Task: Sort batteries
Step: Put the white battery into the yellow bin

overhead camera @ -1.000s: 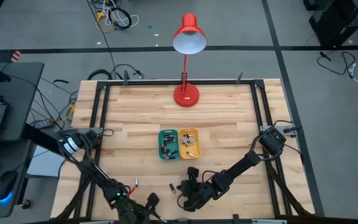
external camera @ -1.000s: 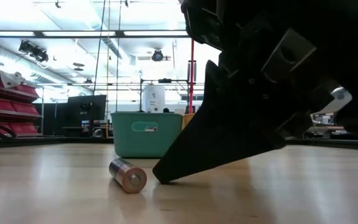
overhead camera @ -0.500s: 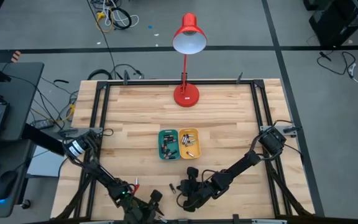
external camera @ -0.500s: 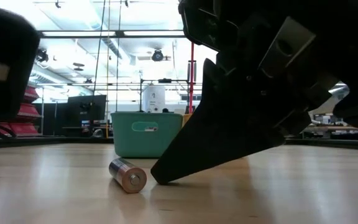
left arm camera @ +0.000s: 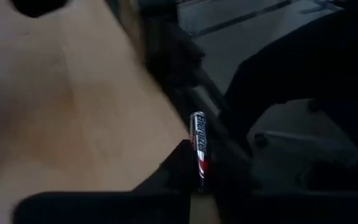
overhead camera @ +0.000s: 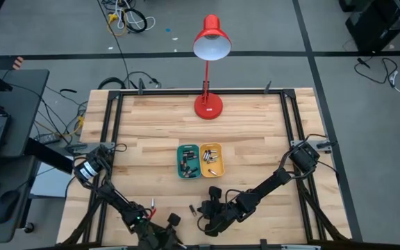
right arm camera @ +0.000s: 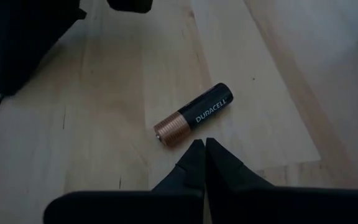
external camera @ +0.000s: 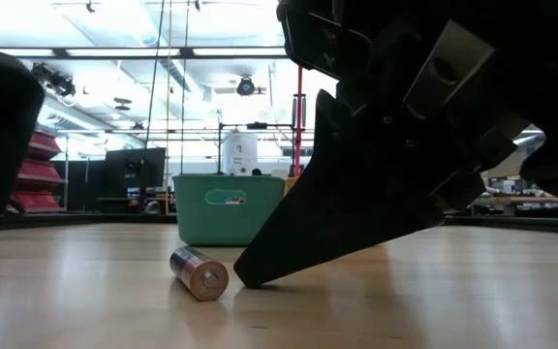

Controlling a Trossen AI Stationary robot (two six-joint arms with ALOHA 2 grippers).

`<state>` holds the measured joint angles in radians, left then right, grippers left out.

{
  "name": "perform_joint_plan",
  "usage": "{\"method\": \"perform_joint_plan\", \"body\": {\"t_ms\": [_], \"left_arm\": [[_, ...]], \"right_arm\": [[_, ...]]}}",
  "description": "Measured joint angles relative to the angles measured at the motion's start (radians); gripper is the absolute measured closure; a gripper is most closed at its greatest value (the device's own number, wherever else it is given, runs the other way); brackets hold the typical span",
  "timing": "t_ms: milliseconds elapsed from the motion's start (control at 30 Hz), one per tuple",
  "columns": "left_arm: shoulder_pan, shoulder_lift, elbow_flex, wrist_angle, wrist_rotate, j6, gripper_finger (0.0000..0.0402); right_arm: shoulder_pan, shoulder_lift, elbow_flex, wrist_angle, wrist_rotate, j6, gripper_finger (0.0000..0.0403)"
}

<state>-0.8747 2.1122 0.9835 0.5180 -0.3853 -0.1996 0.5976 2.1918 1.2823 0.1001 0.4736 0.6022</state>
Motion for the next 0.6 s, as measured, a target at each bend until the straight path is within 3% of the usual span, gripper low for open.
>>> {"method": "perform_joint_plan", "body": {"t_ms": [67, 367, 600], "left_arm": [[0.001, 0.000, -0.001, 0.000, -0.030, 0.001, 0.0360], [0.005, -0.037, -0.007, -0.049, -0.120, -0.039, 0.0359], [0.019, -0.135, -0.009, -0.255, -0.256, -0.041, 0.0358]], "right_arm": [[0.000, 0.000, 0.000, 0.000, 0.000, 0.005, 0.0402], [0.031, 0.000, -0.010, 0.005, 0.031, 0.083, 0.0402], [0.074, 0.000, -0.024, -0.001, 0.125, 0.141, 0.0403]]}}
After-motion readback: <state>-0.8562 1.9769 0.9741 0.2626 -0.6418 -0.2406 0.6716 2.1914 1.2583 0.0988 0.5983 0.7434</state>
